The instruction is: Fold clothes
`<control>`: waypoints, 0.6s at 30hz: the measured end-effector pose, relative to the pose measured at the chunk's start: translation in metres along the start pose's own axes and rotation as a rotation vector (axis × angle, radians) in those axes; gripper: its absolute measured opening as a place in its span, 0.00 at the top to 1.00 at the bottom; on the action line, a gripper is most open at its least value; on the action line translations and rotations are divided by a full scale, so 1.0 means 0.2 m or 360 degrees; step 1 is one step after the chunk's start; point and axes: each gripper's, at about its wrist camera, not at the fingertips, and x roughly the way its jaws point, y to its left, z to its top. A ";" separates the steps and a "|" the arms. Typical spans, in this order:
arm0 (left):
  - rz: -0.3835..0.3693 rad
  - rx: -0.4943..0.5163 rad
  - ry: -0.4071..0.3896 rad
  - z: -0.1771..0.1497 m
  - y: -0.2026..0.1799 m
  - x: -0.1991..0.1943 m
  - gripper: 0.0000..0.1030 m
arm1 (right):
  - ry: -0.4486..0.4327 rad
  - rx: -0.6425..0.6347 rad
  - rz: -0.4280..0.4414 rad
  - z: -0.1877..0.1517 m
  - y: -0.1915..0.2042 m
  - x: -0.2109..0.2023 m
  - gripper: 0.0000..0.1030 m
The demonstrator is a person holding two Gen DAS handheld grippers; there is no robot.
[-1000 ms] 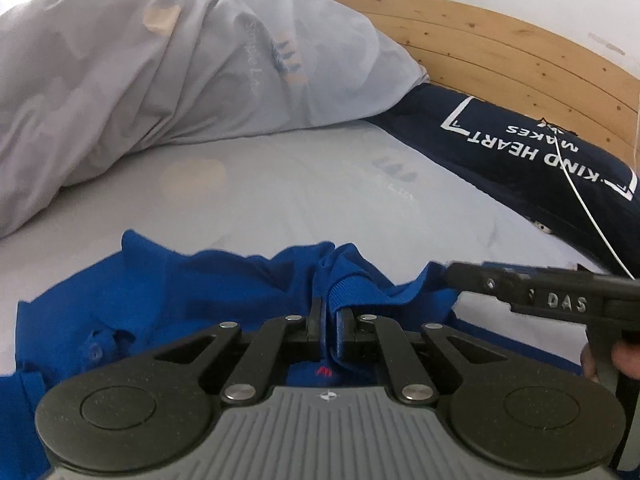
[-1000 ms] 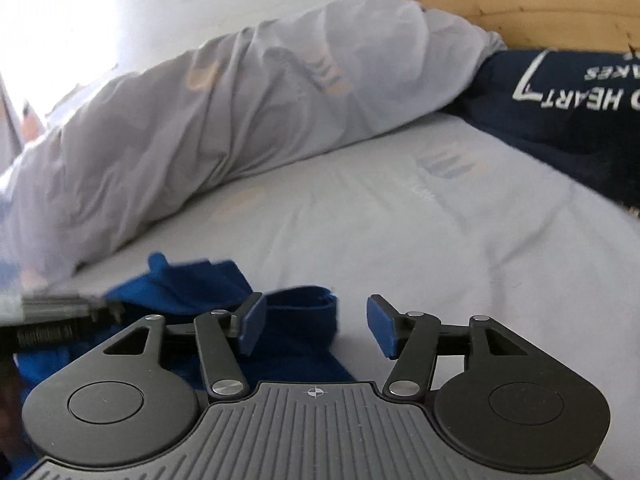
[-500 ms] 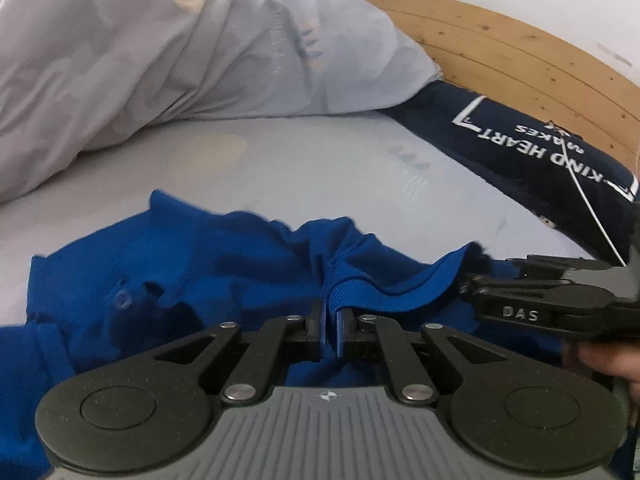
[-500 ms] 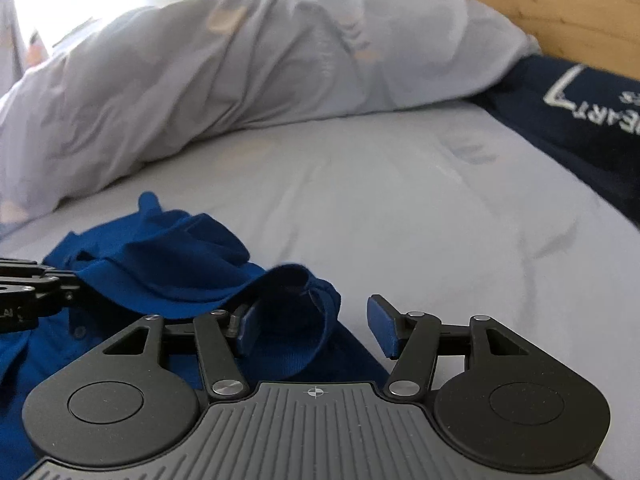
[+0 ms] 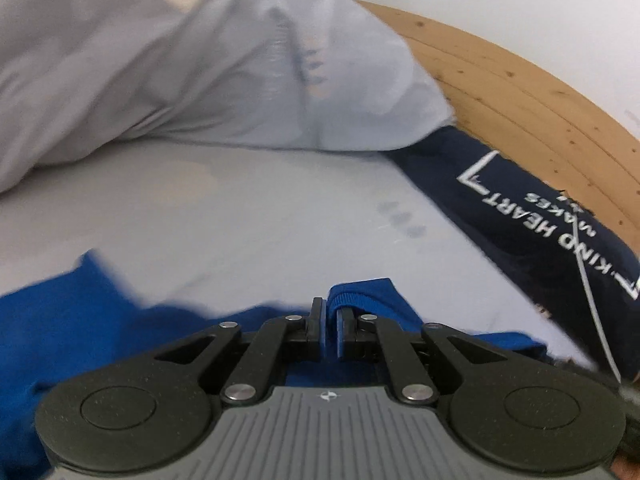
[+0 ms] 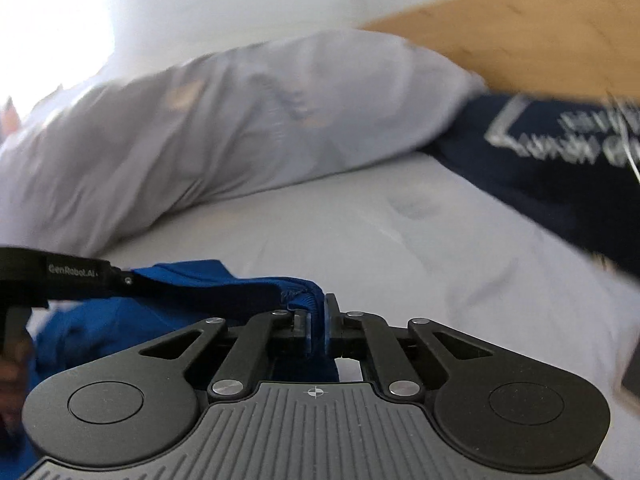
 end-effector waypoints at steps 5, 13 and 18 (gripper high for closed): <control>-0.0025 0.0036 0.0031 0.12 -0.17 0.17 0.92 | -0.0073 0.0227 0.0007 0.04 -0.17 -0.03 0.94; -0.0017 0.0030 0.0178 0.10 -0.24 0.42 0.92 | 0.0054 0.0283 -0.0013 0.01 -0.29 0.05 0.93; 0.0009 -0.0027 0.0217 0.03 -0.12 0.39 0.92 | 0.0148 0.0017 0.0060 -0.05 -0.14 0.05 0.93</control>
